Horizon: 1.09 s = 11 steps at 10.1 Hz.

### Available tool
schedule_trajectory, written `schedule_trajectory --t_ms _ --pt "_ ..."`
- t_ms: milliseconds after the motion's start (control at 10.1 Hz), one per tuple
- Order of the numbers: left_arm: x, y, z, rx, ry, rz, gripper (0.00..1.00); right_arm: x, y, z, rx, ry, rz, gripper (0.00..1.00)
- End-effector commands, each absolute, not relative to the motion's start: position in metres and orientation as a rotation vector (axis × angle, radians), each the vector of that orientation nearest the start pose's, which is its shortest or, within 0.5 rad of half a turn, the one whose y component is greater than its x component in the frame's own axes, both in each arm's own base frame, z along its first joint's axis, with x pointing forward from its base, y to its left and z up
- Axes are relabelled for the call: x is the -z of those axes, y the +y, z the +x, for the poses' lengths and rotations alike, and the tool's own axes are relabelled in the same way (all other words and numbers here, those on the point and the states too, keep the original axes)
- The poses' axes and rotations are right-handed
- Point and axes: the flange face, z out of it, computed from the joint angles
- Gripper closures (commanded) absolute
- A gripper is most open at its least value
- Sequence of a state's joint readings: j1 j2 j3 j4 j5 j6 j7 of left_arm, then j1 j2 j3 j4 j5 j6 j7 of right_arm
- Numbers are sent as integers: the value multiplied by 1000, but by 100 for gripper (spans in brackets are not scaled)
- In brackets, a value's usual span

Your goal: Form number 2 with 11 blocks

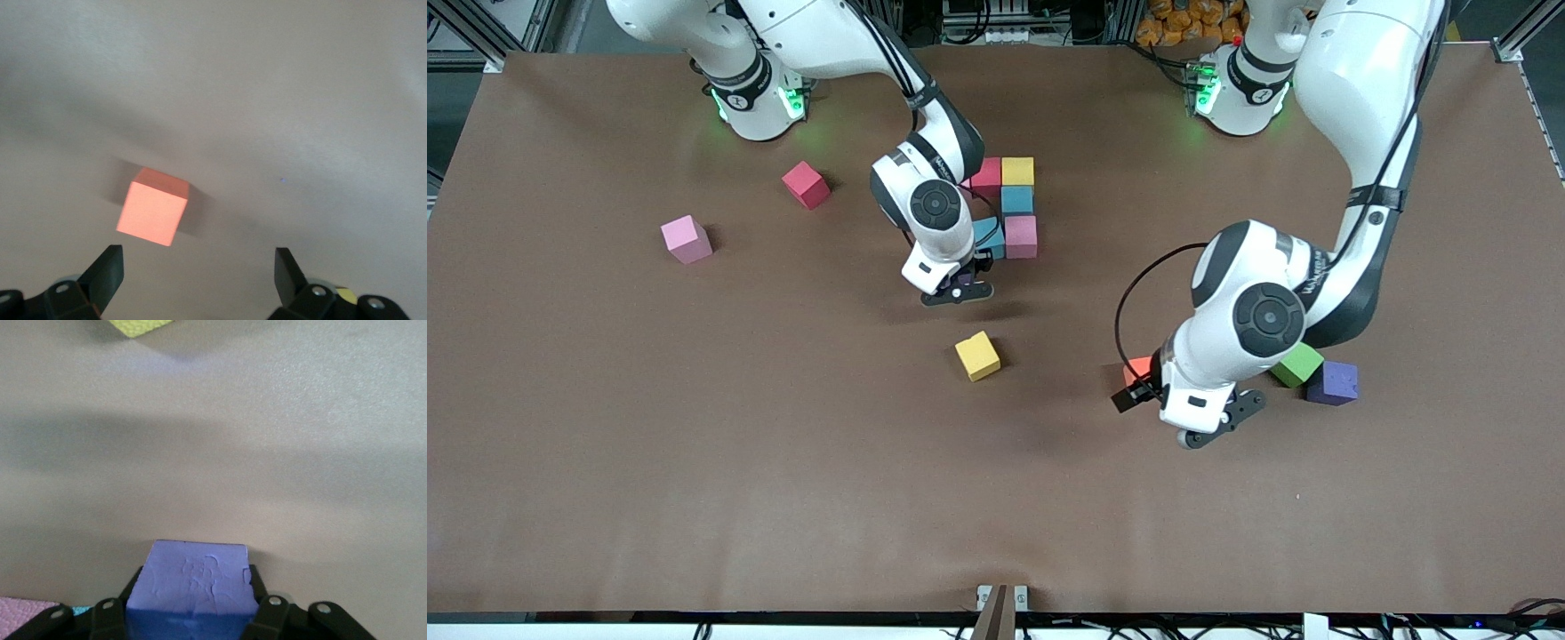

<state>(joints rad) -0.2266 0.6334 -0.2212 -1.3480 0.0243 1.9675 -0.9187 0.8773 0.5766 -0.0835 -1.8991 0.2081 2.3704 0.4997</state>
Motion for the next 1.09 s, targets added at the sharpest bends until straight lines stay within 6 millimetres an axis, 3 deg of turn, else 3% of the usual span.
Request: schedule_trajectory --t_ms 0,297,496,694,991 --pt "-375 -260 668 -110 -728 -3111 0 -192 442 426 -198 -234 -3116 0" --pt "-344 -255 669 -167 -630 -3111 0 -197 442 426 -189 -235 -3111 0" --pt "-322 -255 667 -217 -437 -3133 0 -215 443 430 -173 -228 -3097 0" --pt "-303 -256 663 -258 -386 -3125 0 -221 442 430 -167 -226 -3093 0" --pt "-295 -259 661 -238 -331 -3094 0 -241 438 436 -156 -218 -3081 0"
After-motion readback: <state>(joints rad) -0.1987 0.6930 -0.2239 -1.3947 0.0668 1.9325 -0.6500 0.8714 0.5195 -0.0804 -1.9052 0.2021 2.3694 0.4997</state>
